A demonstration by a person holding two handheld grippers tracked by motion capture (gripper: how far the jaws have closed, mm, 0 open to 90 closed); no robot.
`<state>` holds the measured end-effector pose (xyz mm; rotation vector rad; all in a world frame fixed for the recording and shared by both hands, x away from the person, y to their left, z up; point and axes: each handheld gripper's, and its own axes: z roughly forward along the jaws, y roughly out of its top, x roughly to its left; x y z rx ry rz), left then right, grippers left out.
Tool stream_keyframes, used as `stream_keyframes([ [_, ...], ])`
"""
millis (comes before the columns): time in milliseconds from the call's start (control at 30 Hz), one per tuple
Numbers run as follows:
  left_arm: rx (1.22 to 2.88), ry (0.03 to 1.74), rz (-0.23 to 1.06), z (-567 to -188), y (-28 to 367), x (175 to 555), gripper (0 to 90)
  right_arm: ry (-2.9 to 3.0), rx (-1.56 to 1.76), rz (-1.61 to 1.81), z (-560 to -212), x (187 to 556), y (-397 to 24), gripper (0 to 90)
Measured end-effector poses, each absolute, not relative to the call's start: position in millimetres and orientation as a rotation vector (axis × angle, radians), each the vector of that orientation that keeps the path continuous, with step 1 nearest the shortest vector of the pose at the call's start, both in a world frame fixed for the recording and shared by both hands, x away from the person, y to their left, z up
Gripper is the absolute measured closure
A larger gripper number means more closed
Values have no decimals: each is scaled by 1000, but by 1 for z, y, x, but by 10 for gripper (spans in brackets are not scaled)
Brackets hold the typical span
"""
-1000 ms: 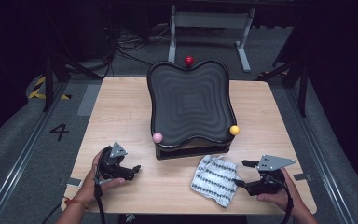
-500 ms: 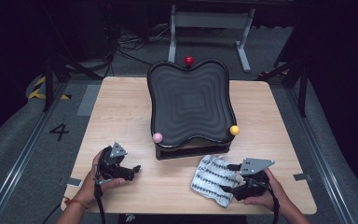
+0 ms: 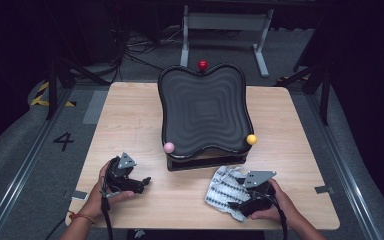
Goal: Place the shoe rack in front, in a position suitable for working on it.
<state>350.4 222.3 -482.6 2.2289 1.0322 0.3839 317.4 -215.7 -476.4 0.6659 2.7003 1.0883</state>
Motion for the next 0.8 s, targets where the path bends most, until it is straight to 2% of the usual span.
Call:
stream_keyframes([
  [200,2221,1042,378,-483,222,349,51,2678,653,1134,-481,318,-219,145],
  [433,2228,1005,383,-483,225,348,71,2678,661,1096,-480,317,-218,217],
  [633,2250,936,347,-481,226,350,120,2674,664,1100,-477,318,-223,390],
  [667,2254,919,345,-481,226,351,131,2668,669,1107,-477,319,-225,440],
  [700,2258,905,335,-481,227,352,155,2647,695,1118,-477,321,-228,547],
  [800,2254,887,329,-481,226,356,179,2635,699,1129,-477,323,-231,614],
])
